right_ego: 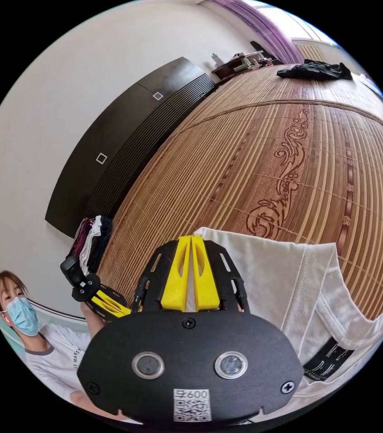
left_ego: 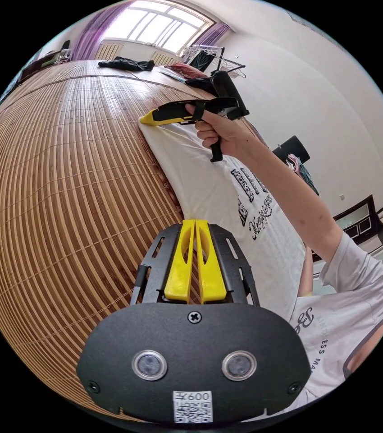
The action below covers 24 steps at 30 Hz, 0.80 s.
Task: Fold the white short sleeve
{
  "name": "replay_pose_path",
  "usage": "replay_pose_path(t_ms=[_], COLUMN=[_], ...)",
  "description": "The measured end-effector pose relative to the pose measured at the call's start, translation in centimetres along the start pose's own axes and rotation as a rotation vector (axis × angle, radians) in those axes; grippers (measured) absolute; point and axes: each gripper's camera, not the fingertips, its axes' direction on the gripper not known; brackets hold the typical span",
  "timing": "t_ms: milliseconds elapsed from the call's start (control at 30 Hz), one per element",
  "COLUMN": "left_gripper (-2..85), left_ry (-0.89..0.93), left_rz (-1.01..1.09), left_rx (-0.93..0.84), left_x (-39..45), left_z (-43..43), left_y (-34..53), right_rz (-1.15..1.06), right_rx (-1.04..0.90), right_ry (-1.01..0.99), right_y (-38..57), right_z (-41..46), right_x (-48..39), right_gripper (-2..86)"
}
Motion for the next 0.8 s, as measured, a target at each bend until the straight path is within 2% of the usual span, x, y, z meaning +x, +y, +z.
replay_pose_path(t_ms=[300,467,567,667,800], left_gripper=[0.1,0.1,0.2,0.2,0.2], left_ry=[-0.073,-0.032,-0.023,-0.027,-0.033], left_rz=[0.036,0.012,0.006,0.007,0.009], left_rx=[-0.013,-0.007,-0.004,-0.005,-0.006], left_x=[1.5,0.6,0.4,0.5,0.5], left_z=[0.7,0.8,0.8,0.9,1.0], left_y=[-0.4,-0.5,-0.6,-0.7,-0.9], right_rz=[0.008,-0.112,-0.169,-0.252,-0.242], right_rx=[-0.028,0.087,-0.01,-0.102,-0.152], right_ry=[0.037,0.043,0.073,-0.001,-0.031], right_y=[0.7,4.8,8.1,13.0,18.6], right_z=[2.5,1.5,2.9,4.7,6.6], right_x=[-0.9,-4.9,-8.4,-12.9,-16.0], right_gripper=[-0.9,-0.8,-0.8,-0.9,-0.8])
